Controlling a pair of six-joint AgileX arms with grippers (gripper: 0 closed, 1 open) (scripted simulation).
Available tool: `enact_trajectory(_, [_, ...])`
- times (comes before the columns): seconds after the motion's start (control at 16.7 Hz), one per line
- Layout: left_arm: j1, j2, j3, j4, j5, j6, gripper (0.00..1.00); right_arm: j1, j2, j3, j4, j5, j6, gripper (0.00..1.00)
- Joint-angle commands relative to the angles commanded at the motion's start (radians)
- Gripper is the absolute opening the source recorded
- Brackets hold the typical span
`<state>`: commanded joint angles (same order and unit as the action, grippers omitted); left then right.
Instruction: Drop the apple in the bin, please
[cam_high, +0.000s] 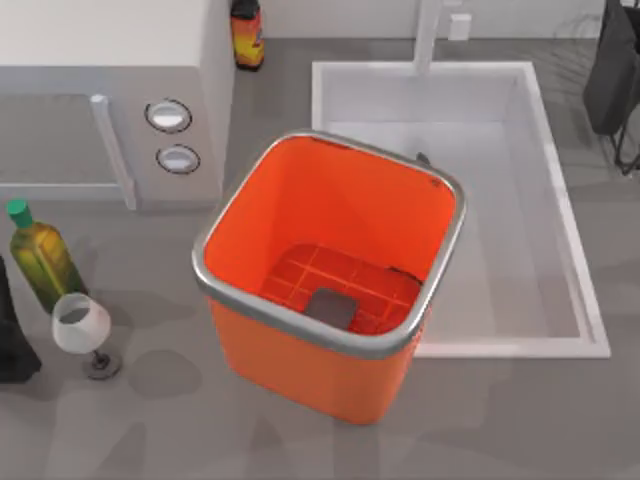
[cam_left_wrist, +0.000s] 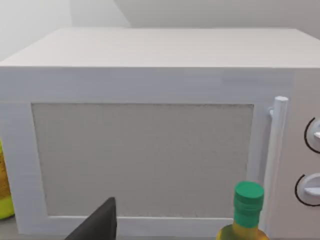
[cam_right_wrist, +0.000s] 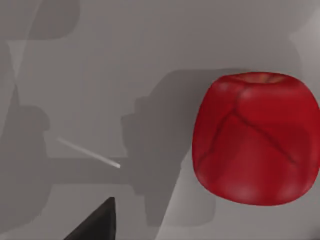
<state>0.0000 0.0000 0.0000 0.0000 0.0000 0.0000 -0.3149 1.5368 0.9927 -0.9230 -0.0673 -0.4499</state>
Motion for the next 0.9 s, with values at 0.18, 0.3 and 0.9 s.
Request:
enact_trajectory(0.18, [0.000,0.000,0.000,0.000,0.000,0.000,1.00,-0.025,0.118,0.088,-0.066,-0.006,-0.036,1.00])
enact_trajectory(0.3, [0.000,0.000,0.000,0.000,0.000,0.000,1.00,-0.032,0.146,0.111,-0.083,-0.008,-0.046,1.00])
enact_trajectory(0.9, [0.000,0.000,0.000,0.000,0.000,0.000,1.00,-0.034,0.165,0.007,0.039,-0.007,-0.047,1.00])
